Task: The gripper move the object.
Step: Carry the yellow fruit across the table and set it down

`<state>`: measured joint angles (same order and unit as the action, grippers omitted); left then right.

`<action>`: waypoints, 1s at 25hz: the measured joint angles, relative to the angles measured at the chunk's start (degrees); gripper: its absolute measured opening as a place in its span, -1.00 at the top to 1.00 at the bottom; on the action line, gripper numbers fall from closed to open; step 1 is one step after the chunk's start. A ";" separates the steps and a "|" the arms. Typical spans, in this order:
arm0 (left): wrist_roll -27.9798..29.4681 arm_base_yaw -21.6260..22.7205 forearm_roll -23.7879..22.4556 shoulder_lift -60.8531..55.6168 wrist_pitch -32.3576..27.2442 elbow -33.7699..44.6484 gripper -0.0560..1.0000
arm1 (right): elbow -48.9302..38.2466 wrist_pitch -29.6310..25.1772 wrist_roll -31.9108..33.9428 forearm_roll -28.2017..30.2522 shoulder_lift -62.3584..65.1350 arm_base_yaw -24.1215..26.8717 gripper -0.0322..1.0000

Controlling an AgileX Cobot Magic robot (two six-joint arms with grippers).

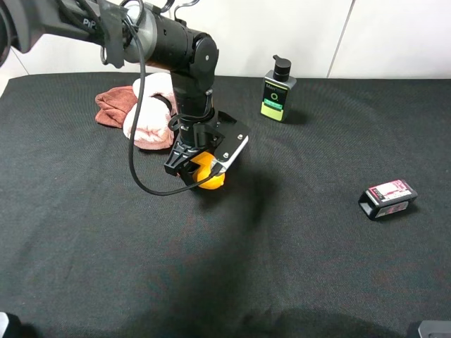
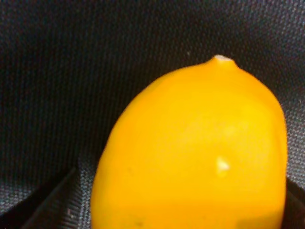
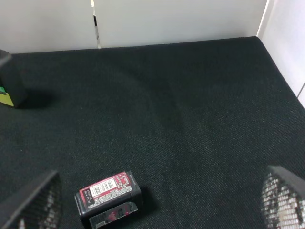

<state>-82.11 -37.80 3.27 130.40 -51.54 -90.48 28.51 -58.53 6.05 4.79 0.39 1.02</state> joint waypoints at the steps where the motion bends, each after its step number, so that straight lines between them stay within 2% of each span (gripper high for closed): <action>1: 0.00 0.00 0.00 0.00 0.00 0.00 -0.51 | 0.00 0.00 0.00 0.00 0.00 0.00 -0.29; 5: -0.11 0.00 0.00 0.00 0.00 0.00 -0.36 | 0.00 0.00 0.05 0.00 0.00 0.00 -0.29; 25: -0.16 0.00 0.00 0.00 0.00 0.00 -0.35 | 0.00 0.00 0.05 0.00 0.00 0.00 -0.29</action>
<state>-82.27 -37.80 3.27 130.40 -51.54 -90.48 28.51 -58.53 6.10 4.79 0.39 1.02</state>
